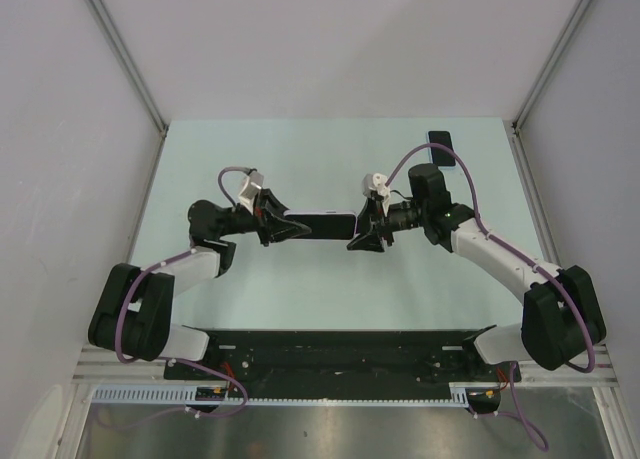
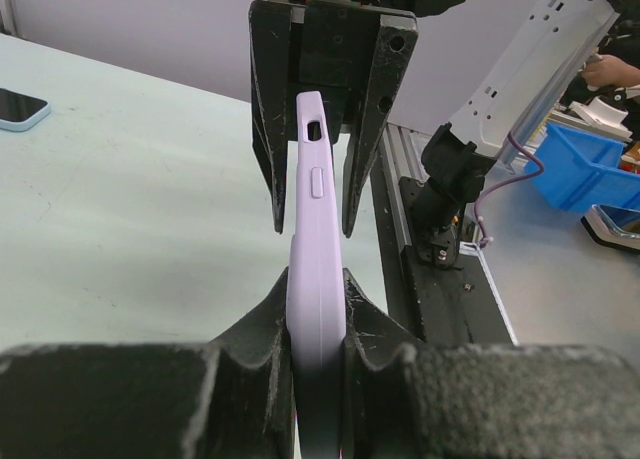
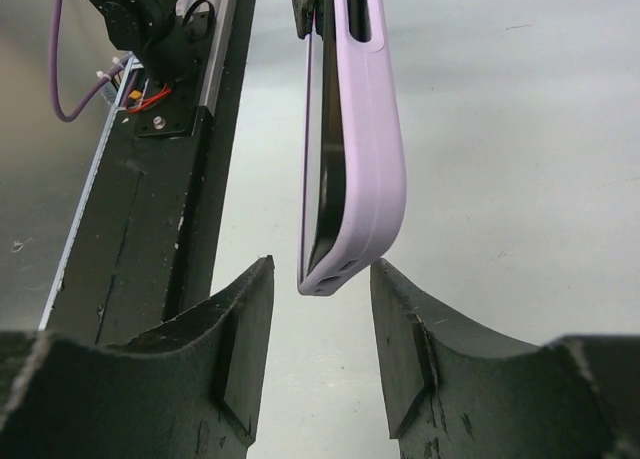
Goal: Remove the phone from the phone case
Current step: Remove the phone case from the phone.
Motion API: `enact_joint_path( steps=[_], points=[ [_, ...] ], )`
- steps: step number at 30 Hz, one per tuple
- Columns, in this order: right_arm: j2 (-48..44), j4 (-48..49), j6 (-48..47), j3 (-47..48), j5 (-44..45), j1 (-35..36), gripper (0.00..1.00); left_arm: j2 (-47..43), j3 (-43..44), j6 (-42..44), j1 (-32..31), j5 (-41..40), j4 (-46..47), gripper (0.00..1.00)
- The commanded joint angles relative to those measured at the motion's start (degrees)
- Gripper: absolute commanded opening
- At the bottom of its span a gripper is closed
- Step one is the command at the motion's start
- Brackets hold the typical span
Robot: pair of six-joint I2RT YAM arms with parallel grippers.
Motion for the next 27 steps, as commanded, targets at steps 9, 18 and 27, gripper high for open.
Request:
enact_joint_path(
  steps=[9, 18, 27],
  points=[
    [-0.25, -2.58, -7.29, 0.58, -2.67, 0.03, 0.38, 0.21, 0.90, -1.84, -0.33, -0.18, 6.15, 0.00],
    [-0.96, -4.96, -12.82, 0.58, -5.31, 0.11, 0.24, 1.18, 1.33, -3.51, -0.33, 0.87, 7.30, 0.00],
    [-1.48, -8.48, -18.72, 0.58, -5.40, 0.02, 0.22, 2.94, 1.78, -7.02, -0.33, 2.36, 10.19, 0.00]
  ],
)
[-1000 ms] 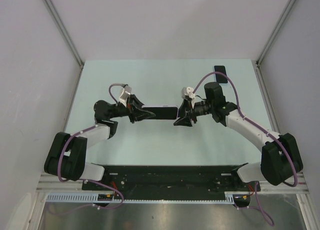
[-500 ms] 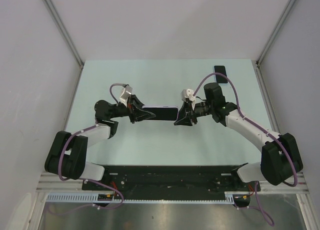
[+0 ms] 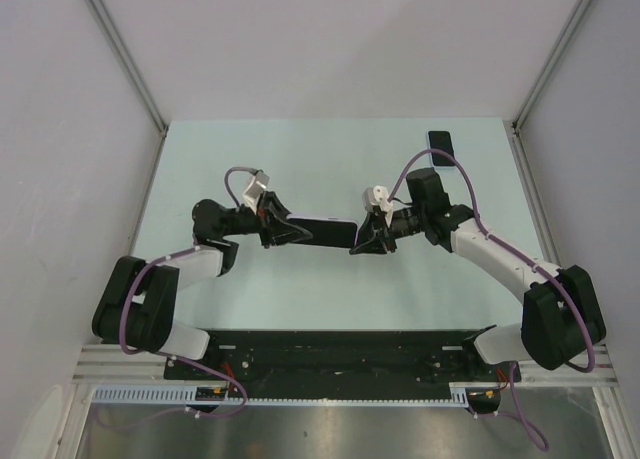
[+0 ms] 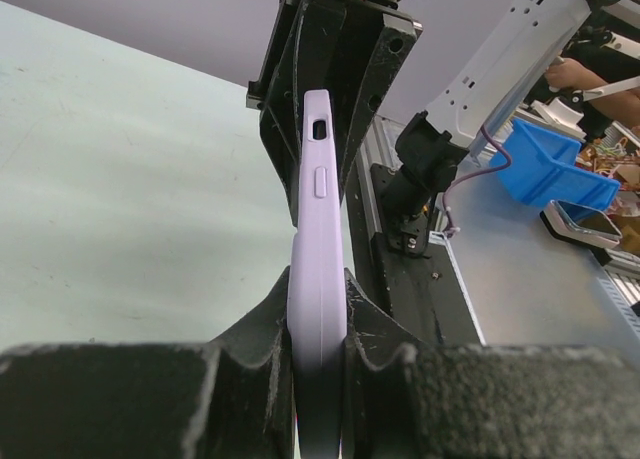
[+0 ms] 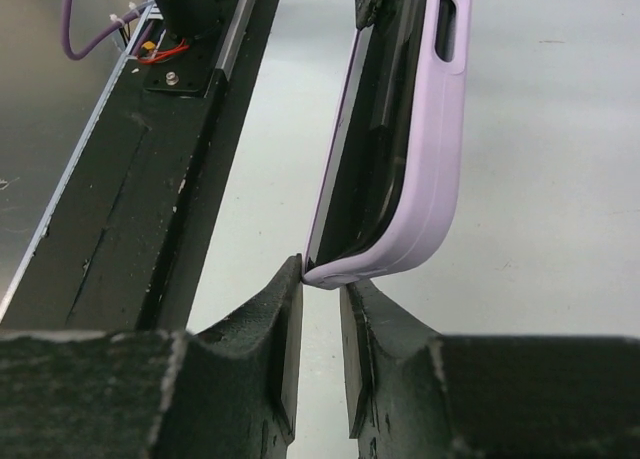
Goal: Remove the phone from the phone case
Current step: Remove the phone case from the phone.
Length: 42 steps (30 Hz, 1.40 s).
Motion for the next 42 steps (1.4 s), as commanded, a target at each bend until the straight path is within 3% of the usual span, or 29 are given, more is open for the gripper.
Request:
enact_joint_path(
  steps=[1, 6, 24, 42],
  points=[
    [-1.72, -1.44, -5.04, 0.58, -1.91, -0.06, 0.22, 0.84, 1.93, -3.55, -0.07, 0.27, 9.76, 0.00],
    [-2.43, -3.19, -9.25, 0.58, -1.12, 0.02, 0.21, 2.33, 2.81, -6.89, -0.07, 1.50, 11.60, 0.00],
    [-5.42, 9.10, -5.04, -4.25, 6.18, -0.50, 0.19, 4.36, 3.51, -12.08, -2.53, 4.92, 16.18, 0.00],
    [-7.44, 15.08, -9.43, -8.30, 10.22, -2.35, 0.17, 5.94, 5.27, -16.39, -6.57, 9.76, 20.40, 0.00]
  ],
)
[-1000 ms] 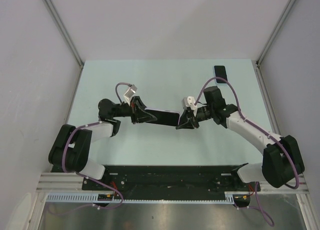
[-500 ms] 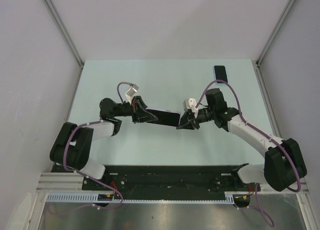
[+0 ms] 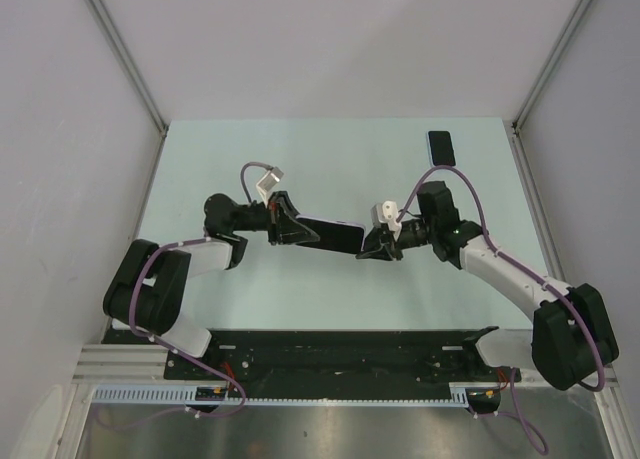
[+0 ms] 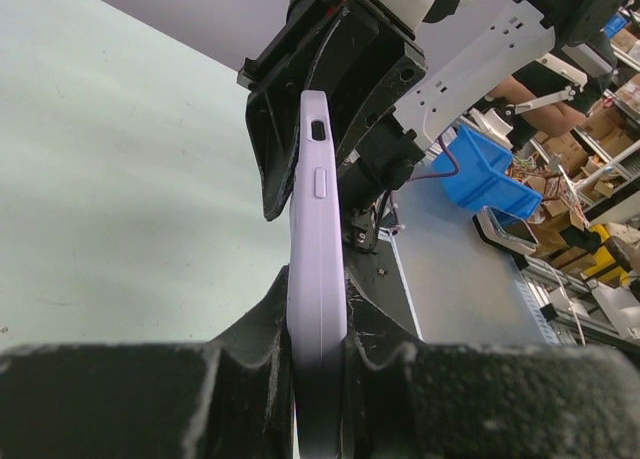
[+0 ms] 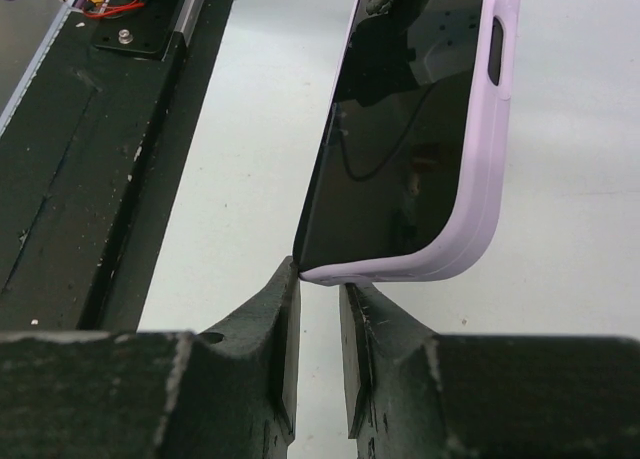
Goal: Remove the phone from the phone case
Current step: Remove the phone case from the phone.
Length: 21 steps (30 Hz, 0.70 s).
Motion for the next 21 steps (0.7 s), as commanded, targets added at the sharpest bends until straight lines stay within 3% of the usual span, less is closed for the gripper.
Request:
enact_joint_path(
  steps=[1, 21],
  points=[
    [-1.41, 9.84, -4.74, -0.25, 6.33, -1.58, 0.17, -0.71, 2.27, -6.03, -3.64, 7.99, 18.47, 0.00],
    [-1.67, 23.99, 3.00, -4.21, 13.54, -3.26, 0.17, -2.02, 4.30, -9.02, -8.83, 12.65, 18.56, 0.00]
  ],
)
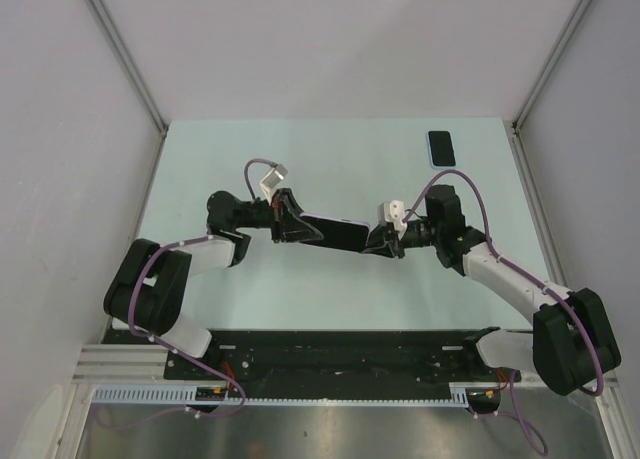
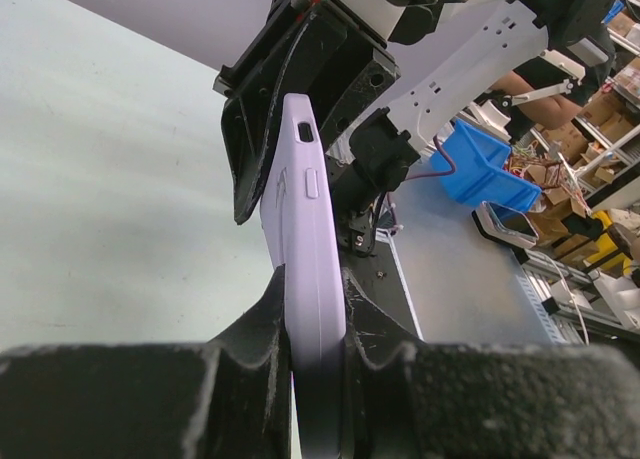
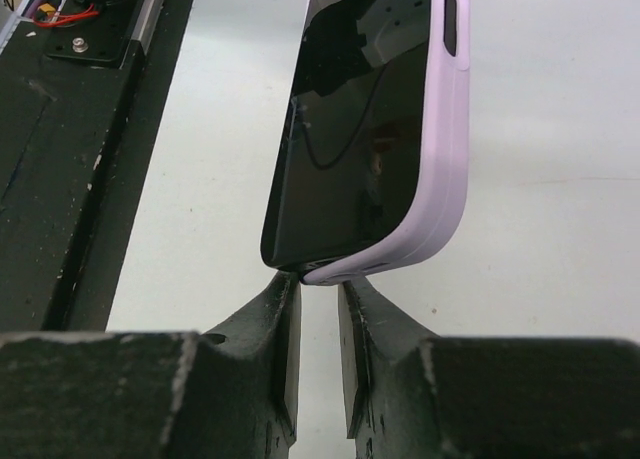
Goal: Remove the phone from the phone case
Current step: Remove the phone case from the phone.
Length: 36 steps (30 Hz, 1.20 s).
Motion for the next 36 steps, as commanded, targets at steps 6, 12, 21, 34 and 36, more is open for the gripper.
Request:
enact_joint_path(
  steps=[6, 12, 21, 34, 36],
  points=[
    [0.17, 15.47, -0.65, 0.05, 14.95, -1.77, 0.18, -3.52, 1.47, -8.52, -8.42, 12.91, 18.78, 0.00],
    [0.69, 18.29, 1.90, -0.30, 16.97, -2.38, 0.18, -4.05, 0.95, -8.43, -10.00, 13.09, 18.78, 0.00],
    [0.70, 24.87, 5.85, -1.71, 22.07, -3.35, 0.18, -4.22, 0.51, -8.16, -11.67, 13.62, 18.78, 0.00],
    [-1.76, 24.36, 7.53, -2.32, 15.23, -4.93, 0.34, -3.96, 0.42, -6.58, -6.94, 3.52, 19.04, 0.00],
    [-2.47, 23.39, 8.05, -2.24, 12.08, -5.37, 0.43, -3.43, 0.24, -6.50, -4.40, 0.98, 19.04, 0.00]
  ],
)
